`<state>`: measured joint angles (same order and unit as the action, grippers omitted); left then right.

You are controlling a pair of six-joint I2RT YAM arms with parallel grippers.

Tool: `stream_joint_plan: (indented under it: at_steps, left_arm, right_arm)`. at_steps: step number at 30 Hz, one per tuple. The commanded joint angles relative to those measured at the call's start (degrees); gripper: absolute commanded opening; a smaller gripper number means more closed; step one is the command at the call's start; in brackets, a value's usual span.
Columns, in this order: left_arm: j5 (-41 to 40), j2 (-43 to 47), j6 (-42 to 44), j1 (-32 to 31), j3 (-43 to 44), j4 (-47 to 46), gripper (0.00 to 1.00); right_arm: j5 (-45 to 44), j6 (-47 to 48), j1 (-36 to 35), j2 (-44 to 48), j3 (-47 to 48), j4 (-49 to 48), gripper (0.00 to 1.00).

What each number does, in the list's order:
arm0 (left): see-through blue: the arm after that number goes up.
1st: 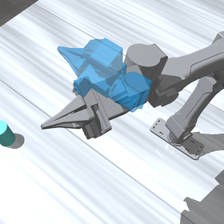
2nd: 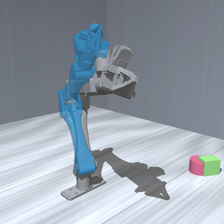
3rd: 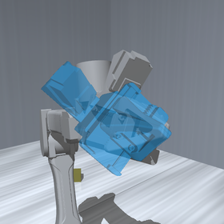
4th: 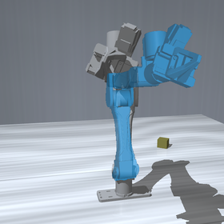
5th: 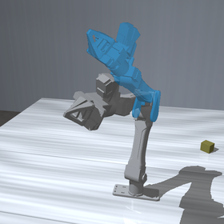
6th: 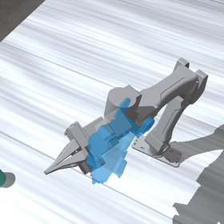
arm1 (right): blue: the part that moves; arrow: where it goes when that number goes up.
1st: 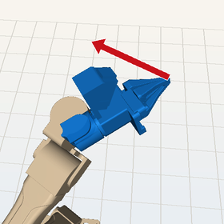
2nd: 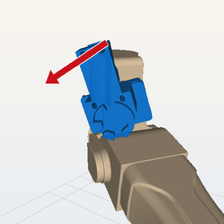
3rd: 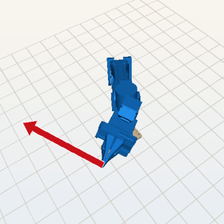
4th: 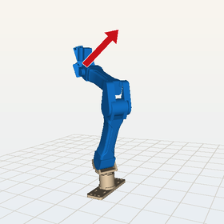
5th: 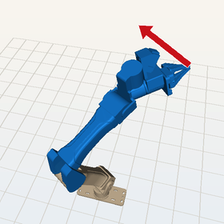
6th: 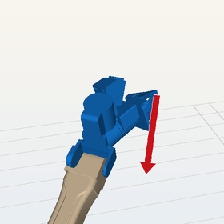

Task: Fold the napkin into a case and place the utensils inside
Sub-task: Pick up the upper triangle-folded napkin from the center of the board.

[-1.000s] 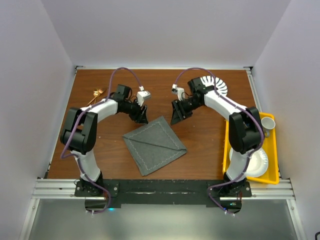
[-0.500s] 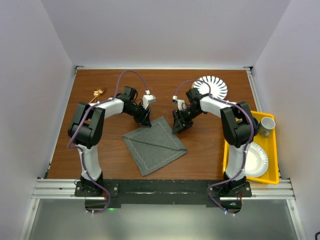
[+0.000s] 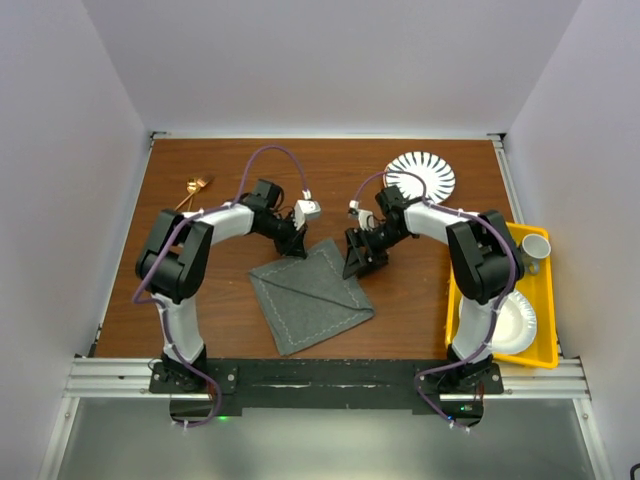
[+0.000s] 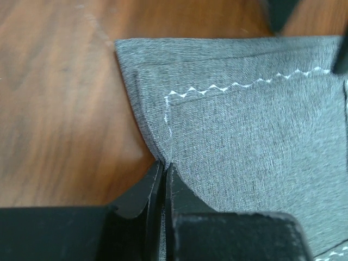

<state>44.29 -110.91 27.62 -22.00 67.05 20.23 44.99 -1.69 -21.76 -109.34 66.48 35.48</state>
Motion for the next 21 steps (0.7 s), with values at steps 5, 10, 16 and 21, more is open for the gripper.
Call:
stream_joint_plan:
  at_steps: [5,10,16,21]
  left_arm:
    - [-3.2,10.6,10.6,-4.2,-7.1,-7.0,0.0]
    - [-4.1,12.8,13.7,-5.7,-8.7,-7.8,0.0]
    - [-3.8,14.0,16.4,-7.0,-10.0,-7.9,0.0]
    - [-3.6,13.9,17.8,-7.8,-10.1,-7.7,0.0]
  right_arm:
    - [-2.3,9.8,2.2,-2.8,14.8,2.6,0.89]
    - [0.1,14.1,1.9,-6.4,18.2,3.4,0.98]
    - [5.0,19.7,0.5,-10.0,22.5,7.5,0.98]
    - [8.5,24.2,0.0,-12.1,23.7,10.9,0.98]
